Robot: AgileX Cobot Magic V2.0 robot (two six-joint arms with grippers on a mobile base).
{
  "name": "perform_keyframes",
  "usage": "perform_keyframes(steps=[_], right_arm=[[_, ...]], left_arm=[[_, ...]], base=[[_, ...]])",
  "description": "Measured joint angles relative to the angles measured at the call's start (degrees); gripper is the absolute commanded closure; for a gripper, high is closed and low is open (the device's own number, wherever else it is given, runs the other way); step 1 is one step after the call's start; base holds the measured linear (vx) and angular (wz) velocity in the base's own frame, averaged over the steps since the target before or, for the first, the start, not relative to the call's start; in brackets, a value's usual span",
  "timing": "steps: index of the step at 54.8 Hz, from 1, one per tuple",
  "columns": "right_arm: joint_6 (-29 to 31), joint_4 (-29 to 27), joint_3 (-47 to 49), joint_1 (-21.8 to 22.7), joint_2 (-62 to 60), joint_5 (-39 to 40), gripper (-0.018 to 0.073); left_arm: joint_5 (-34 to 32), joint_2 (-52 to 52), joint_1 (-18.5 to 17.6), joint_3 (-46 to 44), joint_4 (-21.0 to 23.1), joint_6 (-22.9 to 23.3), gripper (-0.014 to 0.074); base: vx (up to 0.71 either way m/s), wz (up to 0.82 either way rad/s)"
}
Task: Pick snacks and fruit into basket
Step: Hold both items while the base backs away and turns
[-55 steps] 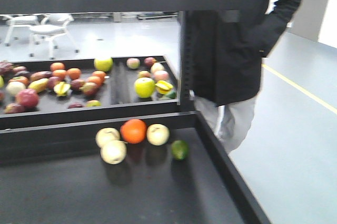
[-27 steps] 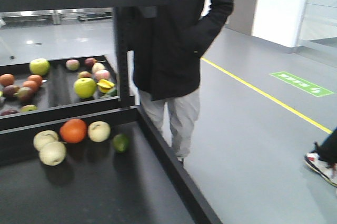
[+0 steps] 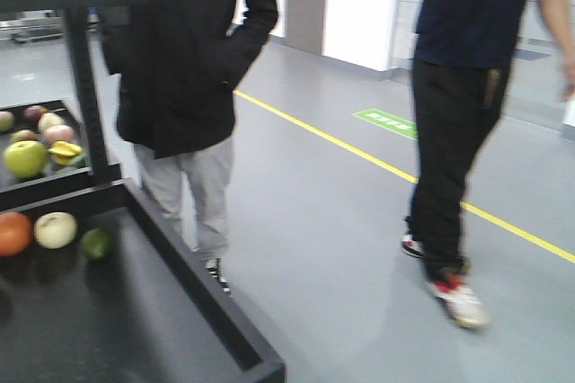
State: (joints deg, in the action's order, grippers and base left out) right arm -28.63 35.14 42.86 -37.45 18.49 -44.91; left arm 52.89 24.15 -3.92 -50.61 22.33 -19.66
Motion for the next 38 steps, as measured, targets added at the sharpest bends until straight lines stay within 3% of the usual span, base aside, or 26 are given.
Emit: perform_keyframes(steps=[38], right_arm=[[0.0, 0.04, 0.0, 0.0, 0.0, 0.0, 0.0564]], left_arm=[[0.11, 0.0, 0.0, 0.0, 0.0, 0.0, 0.0604]], base=[[-0.17, -0.57]])
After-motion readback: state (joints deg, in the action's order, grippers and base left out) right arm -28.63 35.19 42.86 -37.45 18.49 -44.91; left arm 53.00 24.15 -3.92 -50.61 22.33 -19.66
